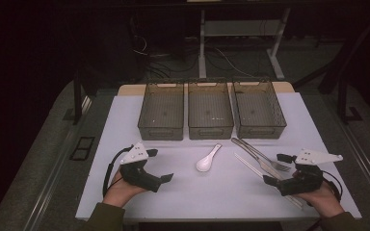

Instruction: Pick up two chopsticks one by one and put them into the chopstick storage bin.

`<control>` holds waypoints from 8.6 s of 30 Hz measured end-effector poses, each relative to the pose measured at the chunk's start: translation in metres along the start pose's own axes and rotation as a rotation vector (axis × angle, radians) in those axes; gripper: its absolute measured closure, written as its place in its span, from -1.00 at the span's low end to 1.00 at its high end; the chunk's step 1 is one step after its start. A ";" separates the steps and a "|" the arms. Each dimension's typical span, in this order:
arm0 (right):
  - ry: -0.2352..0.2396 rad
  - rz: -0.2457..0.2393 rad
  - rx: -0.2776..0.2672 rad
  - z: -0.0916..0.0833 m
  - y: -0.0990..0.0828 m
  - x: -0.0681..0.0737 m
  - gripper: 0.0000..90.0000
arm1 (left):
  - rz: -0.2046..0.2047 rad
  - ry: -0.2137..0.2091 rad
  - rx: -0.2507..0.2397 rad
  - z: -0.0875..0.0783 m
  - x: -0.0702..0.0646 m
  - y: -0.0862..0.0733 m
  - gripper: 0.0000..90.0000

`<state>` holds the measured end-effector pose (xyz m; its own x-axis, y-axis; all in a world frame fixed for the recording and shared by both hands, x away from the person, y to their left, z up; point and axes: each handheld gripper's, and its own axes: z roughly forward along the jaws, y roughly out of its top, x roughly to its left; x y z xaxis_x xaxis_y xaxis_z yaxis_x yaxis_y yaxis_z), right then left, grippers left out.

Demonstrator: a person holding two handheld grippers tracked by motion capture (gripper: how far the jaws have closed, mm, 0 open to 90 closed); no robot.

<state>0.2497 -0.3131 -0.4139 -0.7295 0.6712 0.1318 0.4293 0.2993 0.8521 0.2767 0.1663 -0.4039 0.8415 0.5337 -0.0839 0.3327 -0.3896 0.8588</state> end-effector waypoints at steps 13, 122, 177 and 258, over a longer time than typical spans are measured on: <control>0.008 0.001 0.002 -0.003 0.005 -0.001 -0.92 | -0.009 -0.003 0.003 0.006 -0.004 0.000 -1.00; -0.060 -0.033 0.477 0.035 0.001 -0.014 0.85 | -0.003 -0.042 0.024 0.014 -0.008 -0.007 -1.00; -0.092 0.004 0.331 0.008 0.019 -0.013 0.88 | -0.001 -0.048 0.032 0.015 -0.008 -0.007 -1.00; 0.069 0.023 0.066 0.143 0.215 0.004 0.88 | 0.004 -0.040 -0.011 0.017 -0.009 -0.011 -1.00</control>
<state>0.4148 -0.1491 -0.3029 -0.7531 0.6306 0.1873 0.4786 0.3298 0.8138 0.2724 0.1534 -0.4213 0.8594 0.5013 -0.1007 0.3248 -0.3833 0.8646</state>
